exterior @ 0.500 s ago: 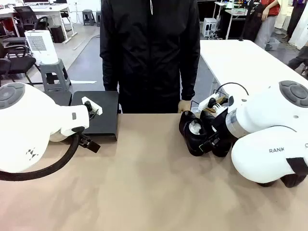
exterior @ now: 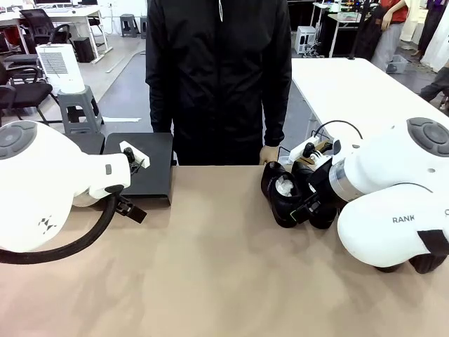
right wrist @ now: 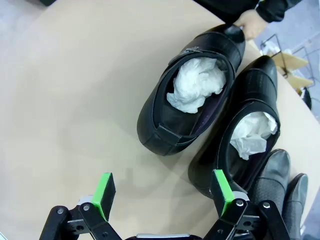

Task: Organize the shoes by placing them on the stand.
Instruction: Pick up one Shoe and place it in the middle of the table.

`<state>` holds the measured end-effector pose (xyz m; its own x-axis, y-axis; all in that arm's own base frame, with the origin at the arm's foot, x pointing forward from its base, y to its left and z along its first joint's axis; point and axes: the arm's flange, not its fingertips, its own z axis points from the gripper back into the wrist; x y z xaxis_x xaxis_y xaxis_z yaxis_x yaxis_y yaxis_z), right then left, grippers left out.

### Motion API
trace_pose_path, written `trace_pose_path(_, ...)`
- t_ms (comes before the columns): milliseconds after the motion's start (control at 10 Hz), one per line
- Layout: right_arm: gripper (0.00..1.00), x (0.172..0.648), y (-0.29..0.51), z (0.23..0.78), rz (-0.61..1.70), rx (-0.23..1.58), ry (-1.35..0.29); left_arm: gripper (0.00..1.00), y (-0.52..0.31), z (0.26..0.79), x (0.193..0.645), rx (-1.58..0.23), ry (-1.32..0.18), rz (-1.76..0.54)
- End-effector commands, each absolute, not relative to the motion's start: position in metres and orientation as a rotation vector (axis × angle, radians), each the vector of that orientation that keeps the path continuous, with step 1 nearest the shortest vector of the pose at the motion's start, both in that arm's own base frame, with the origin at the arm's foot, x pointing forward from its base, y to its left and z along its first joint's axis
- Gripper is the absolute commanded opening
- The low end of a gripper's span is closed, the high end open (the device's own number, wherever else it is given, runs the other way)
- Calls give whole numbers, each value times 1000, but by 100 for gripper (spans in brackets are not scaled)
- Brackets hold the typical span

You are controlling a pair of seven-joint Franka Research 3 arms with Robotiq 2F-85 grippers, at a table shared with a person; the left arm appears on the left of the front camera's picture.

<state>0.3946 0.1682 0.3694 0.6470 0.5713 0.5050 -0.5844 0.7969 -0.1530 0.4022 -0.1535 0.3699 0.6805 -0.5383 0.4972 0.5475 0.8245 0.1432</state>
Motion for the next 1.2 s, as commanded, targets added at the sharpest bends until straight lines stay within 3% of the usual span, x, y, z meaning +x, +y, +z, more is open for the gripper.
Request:
trace_pose_path(0,100,395,168,370,657,25,-566,100,-152,370,403,-19,-553,-606)
trace_pose_path(1100,100,395,168,370,657,25,-566,100,-152,370,403,-19,-553,-606)
